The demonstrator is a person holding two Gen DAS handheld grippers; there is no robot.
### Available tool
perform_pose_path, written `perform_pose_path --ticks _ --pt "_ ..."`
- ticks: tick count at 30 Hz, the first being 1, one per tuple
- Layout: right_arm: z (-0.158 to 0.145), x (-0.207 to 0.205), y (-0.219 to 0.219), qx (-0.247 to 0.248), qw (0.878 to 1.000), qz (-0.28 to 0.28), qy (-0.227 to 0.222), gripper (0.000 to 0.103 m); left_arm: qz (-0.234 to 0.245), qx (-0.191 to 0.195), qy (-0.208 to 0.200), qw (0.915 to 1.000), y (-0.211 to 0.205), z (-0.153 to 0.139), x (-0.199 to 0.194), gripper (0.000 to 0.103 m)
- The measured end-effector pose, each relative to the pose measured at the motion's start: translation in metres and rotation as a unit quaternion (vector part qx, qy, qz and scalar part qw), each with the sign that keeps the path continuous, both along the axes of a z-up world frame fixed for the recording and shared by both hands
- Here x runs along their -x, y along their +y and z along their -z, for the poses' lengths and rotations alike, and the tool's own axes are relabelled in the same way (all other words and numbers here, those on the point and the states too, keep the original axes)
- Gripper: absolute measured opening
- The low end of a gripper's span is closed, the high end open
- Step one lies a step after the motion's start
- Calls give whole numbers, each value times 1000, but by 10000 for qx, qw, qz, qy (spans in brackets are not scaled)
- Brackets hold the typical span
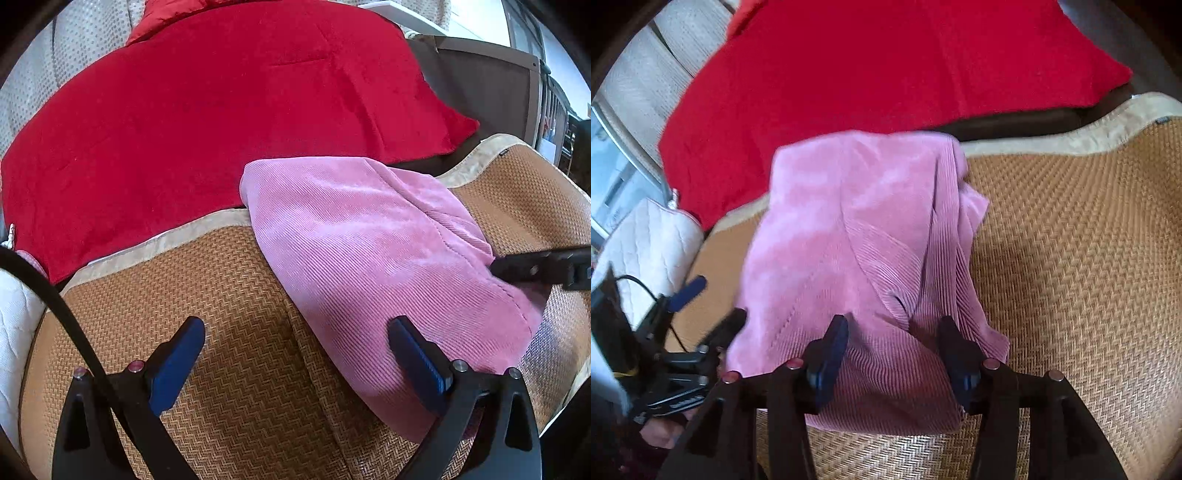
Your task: Fold large clothes
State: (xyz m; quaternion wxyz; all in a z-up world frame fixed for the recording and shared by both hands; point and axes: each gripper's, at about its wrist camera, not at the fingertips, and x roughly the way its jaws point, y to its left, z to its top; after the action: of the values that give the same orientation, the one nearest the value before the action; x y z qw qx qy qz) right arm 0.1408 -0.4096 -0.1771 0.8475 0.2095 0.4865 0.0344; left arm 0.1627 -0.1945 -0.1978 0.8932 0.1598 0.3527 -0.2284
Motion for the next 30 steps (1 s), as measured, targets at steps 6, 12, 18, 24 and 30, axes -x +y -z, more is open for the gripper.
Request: perform_pose_path --ticks 6,12,18,24,30 --pt "-24 7 -12 -107 9982 174 -572 55 -15 -75 -73 9999 -4 -3 2 101" --pt "-27 6 -20 -200 9977 292 -576 55 -12 -99 -96 9999 -6 -4 3 101" --pt "-33 6 -11 497 9955 437 -677 55 -54 -51 -89 9999 -6 -6 3 101" --pt "-40 3 1 1758 9795 784 -593 55 -117 169 -282 9994 0 -16 5 100" --pt "-45 4 10 2405 9650 845 -616 55 -219 369 -367 9984 6 -22 2 100"
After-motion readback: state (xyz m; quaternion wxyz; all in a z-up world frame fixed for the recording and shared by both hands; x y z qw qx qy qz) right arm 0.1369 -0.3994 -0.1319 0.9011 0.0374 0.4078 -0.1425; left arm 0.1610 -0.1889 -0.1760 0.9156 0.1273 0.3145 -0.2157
